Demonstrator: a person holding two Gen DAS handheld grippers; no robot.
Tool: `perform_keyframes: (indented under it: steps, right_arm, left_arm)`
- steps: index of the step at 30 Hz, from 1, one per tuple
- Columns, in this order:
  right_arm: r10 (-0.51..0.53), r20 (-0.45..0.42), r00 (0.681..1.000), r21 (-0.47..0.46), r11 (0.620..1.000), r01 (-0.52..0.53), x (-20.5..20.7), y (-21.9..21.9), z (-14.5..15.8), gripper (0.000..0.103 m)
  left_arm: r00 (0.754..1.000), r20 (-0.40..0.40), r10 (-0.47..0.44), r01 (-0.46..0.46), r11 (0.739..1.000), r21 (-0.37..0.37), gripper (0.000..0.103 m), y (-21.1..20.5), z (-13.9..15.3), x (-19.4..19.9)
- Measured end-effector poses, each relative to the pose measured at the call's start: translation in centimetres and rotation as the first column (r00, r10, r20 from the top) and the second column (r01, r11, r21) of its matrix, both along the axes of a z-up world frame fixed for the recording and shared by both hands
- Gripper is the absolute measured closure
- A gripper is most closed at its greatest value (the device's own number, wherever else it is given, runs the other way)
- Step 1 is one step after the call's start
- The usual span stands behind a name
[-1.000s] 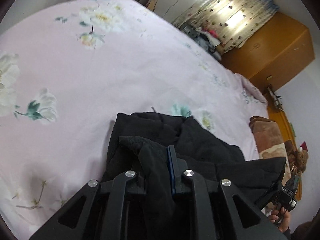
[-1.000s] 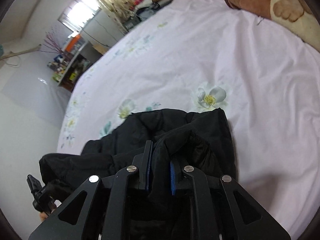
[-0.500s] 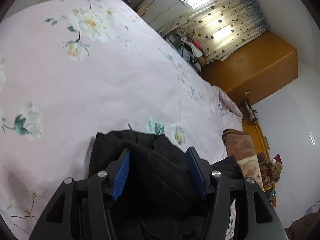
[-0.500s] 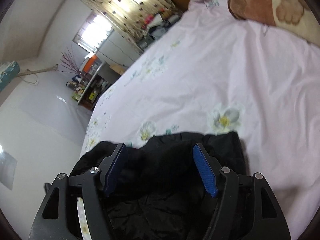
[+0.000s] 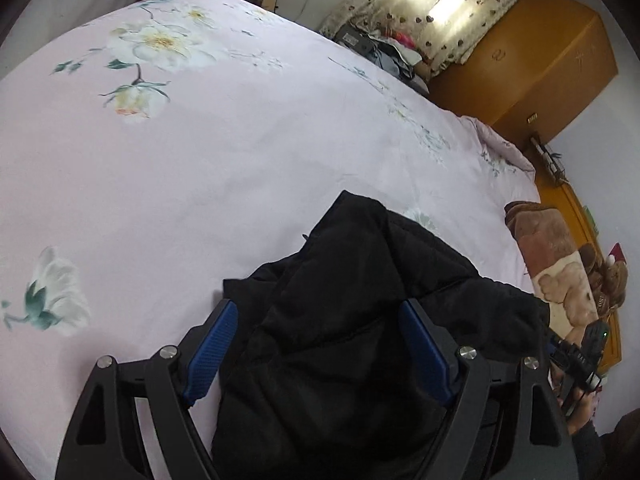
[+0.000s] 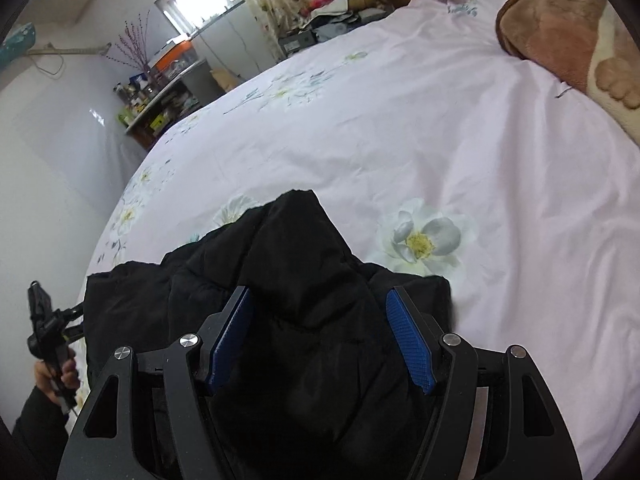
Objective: Fold large clothes
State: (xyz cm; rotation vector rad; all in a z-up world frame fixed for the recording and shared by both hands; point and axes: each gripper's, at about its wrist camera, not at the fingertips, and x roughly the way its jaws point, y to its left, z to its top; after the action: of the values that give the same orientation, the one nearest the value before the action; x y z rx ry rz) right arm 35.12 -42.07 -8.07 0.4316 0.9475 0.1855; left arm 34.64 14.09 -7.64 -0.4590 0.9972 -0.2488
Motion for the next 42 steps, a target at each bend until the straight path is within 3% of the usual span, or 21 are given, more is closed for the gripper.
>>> perform_keyframes:
  steps: [3,7,9,10,11,12,16,19,23,28,32,36,38,39,42]
  right_arm:
    - [0.042,-0.007,0.999,0.091,0.995,-0.041,1.2,-0.7,-0.8,0.033]
    - [0.111,-0.023,0.994,0.153,0.982,-0.106,2.0,-0.8,-1.4,0.032]
    - [0.114,0.003,0.993,0.125,0.986,-0.114,1.6,-0.7,-0.9,0.06]
    - [0.125,0.019,0.992,0.115,0.985,-0.126,1.3,-0.4,-0.4,0.084]
    - [0.127,0.038,0.991,0.088,0.988,-0.13,1.1,0.0,0.2,0.088]
    - [0.119,0.047,0.992,0.03,0.992,-0.12,1.0,0.6,0.8,0.09]
    - [0.025,0.067,0.997,-0.083,0.996,-0.02,1.9,1.3,1.4,0.091]
    - [-0.019,-0.003,1.0,-0.178,0.984,0.018,3.9,2.7,-1.9,0.091]
    - [-0.043,-0.04,0.998,-0.249,0.968,0.032,5.0,3.4,-5.7,0.089]
    - [-0.065,-0.028,0.997,-0.252,0.966,0.056,5.0,3.0,-7.5,0.087]
    - [-0.072,-0.03,0.997,-0.299,0.952,0.06,5.0,3.4,-7.1,0.083]
    - [-0.087,-0.017,0.996,-0.334,0.94,0.076,4.2,3.4,-4.5,0.078]
    - [-0.104,0.025,0.994,-0.339,0.935,0.106,3.2,3.3,-2.3,0.066]
    - [-0.103,0.05,0.993,-0.336,0.935,0.114,2.8,3.3,-1.5,0.066]
    - [-0.09,0.155,0.984,-0.338,0.931,0.138,0.9,4.3,2.2,0.066]
  left_arm:
    - [0.998,0.028,-0.057,0.058,0.998,-0.026,0.019,-1.2,0.1,1.0]
    - [0.992,0.057,-0.111,0.111,0.994,0.004,0.025,-2.3,0.7,1.6]
    - [0.989,0.098,-0.11,0.104,0.993,0.062,0.056,-2.9,1.4,1.4]
    - [0.989,0.11,-0.099,0.09,0.993,0.082,0.062,-2.8,1.6,1.3]
    - [0.99,0.12,-0.078,0.066,0.993,0.099,0.071,-2.6,1.8,1.4]
    - [0.99,0.133,-0.045,0.029,0.993,0.118,0.074,-2.5,2.0,1.4]
    - [0.99,0.141,0.029,-0.049,0.988,0.144,0.075,-3.1,0.9,2.5]
    - [0.994,0.096,0.041,-0.063,0.971,0.231,0.074,-4.4,-2.1,3.8]
    - [0.993,0.108,0.05,-0.079,0.955,0.286,0.07,-4.8,-4.1,4.3]
    - [0.988,0.141,0.06,-0.102,0.942,0.318,0.065,-5.7,-5.4,4.2]
    - [0.989,0.123,0.079,-0.118,0.928,0.352,0.055,-5.7,-5.0,4.8]
    - [0.991,0.106,0.085,-0.116,0.935,0.334,0.047,-4.5,-2.5,4.2]
    - [0.989,0.117,0.093,-0.125,0.944,0.304,0.043,-3.6,-1.0,3.5]
    - [0.987,0.128,0.096,-0.131,0.945,0.3,0.039,-3.2,-0.2,3.2]
    - [0.972,0.198,0.125,-0.183,0.933,0.31,0.038,-2.1,2.8,1.8]
